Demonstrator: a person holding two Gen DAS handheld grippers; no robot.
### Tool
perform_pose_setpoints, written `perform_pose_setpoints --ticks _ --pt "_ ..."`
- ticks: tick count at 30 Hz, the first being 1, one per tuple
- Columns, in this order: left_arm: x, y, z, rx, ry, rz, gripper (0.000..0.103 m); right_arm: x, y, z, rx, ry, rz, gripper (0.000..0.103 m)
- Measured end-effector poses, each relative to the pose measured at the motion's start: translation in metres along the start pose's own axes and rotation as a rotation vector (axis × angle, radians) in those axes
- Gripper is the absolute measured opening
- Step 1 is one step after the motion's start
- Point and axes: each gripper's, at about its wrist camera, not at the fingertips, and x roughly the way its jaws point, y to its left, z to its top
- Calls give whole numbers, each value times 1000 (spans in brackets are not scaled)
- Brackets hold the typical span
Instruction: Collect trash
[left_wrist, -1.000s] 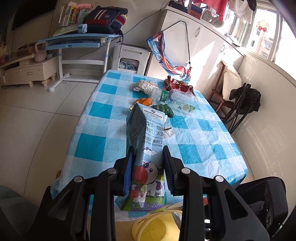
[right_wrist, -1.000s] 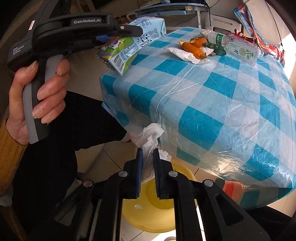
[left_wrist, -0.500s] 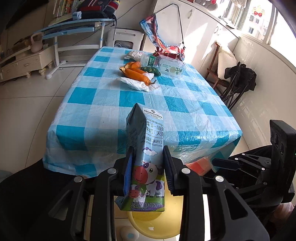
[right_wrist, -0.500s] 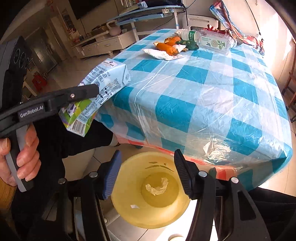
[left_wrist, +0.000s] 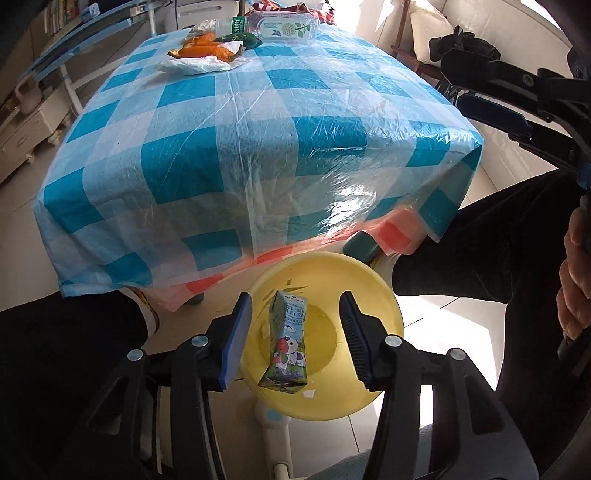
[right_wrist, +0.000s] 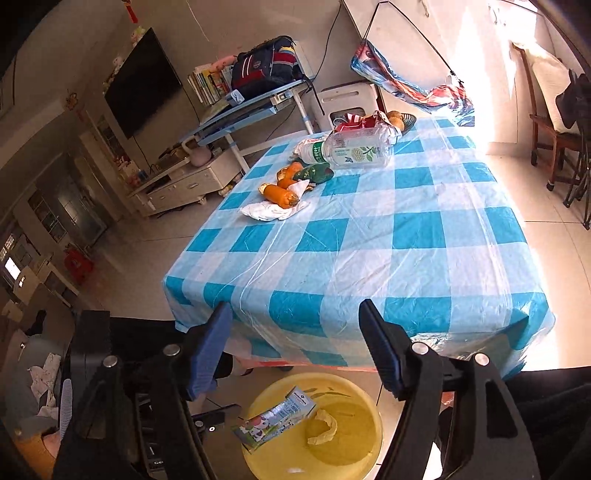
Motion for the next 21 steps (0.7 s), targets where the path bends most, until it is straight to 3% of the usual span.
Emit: perform_pose_setpoints --ticks 5,10,15,21 --pt "-29 6 5 -11 -166 112 68 -7 -8 -2 20 -26 -25 71" --pt "-63 32 14 -111 -344 270 83 -4 -8 -4 8 -35 -67 71" --pt "-81 62 16 -239 -407 318 84 -2 -2 -7 -45 -46 -107 72" --pt "-86 77 14 -307 -428 319 88 3 9 -11 -129 -43 -145 74"
